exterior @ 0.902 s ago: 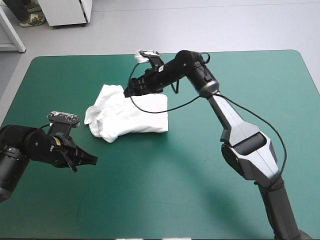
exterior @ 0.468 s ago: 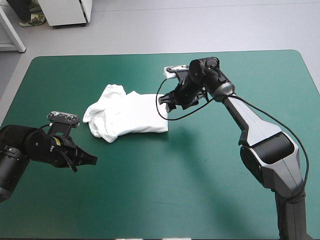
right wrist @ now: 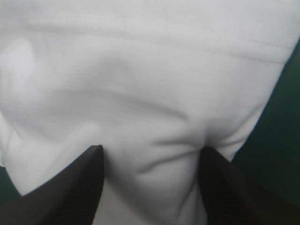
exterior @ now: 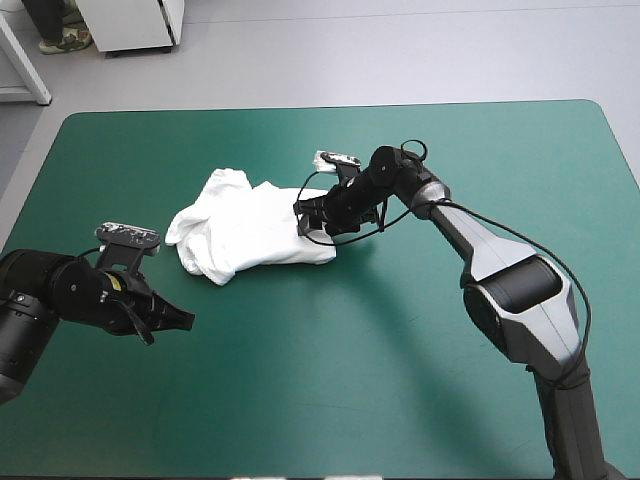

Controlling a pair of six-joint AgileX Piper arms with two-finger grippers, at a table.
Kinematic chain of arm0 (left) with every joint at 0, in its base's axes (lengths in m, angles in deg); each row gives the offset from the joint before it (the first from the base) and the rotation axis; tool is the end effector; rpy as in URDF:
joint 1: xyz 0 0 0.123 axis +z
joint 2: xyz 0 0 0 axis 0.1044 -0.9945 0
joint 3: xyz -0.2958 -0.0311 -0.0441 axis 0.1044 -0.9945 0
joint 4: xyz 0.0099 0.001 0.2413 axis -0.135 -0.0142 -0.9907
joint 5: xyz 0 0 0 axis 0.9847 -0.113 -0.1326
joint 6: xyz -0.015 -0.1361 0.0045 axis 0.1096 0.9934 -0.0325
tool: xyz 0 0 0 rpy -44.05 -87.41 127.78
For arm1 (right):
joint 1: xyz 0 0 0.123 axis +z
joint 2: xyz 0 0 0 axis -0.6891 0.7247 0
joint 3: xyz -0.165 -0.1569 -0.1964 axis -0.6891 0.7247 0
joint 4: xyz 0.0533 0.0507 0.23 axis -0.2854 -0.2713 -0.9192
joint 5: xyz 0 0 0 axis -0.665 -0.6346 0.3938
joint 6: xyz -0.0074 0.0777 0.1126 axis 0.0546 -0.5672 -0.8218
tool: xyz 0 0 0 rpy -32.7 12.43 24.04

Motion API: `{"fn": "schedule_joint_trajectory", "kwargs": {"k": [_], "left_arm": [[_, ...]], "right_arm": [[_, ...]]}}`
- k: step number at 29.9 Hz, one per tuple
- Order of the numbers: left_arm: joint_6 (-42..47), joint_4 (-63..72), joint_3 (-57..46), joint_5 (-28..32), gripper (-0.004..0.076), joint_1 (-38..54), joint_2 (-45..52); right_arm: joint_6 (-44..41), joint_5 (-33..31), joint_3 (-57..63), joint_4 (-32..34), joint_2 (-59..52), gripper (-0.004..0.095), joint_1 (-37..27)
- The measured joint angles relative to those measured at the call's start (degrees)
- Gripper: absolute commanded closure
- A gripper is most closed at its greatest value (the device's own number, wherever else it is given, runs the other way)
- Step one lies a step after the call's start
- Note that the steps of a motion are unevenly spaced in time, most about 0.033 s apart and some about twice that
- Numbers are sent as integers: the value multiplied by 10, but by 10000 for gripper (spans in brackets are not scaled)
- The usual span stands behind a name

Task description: Fold the cloth

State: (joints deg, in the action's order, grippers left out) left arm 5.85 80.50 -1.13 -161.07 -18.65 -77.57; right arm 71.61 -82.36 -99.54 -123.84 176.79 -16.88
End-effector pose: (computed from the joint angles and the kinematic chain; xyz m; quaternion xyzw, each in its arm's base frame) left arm 0.1774 -0.0467 0.3148 0.1351 0.9716 -0.0405 0.1902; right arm 0.4325 0.2881 0.2045 -0.1333 0.9329 0.3045 0.1385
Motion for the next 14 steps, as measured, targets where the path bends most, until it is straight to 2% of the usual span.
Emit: {"fn": "schedule_joint_trajectory", "kwargs": {"k": [3, 4, 9, 14], "left_arm": [[0, 0, 0, 0, 733, 0, 0], [0, 0, 0, 0, 733, 0, 0], [0, 0, 0, 0, 733, 0, 0], [0, 1, 0, -1, 733, 0, 0]], "right_arm": [[15, 7, 0, -2, 3, 775, 0], [21, 7, 0, -2, 4, 912, 0], [57, -1, -1, 11, 3, 919, 0], [47, -37, -1, 103, -19, 927, -6]]}}
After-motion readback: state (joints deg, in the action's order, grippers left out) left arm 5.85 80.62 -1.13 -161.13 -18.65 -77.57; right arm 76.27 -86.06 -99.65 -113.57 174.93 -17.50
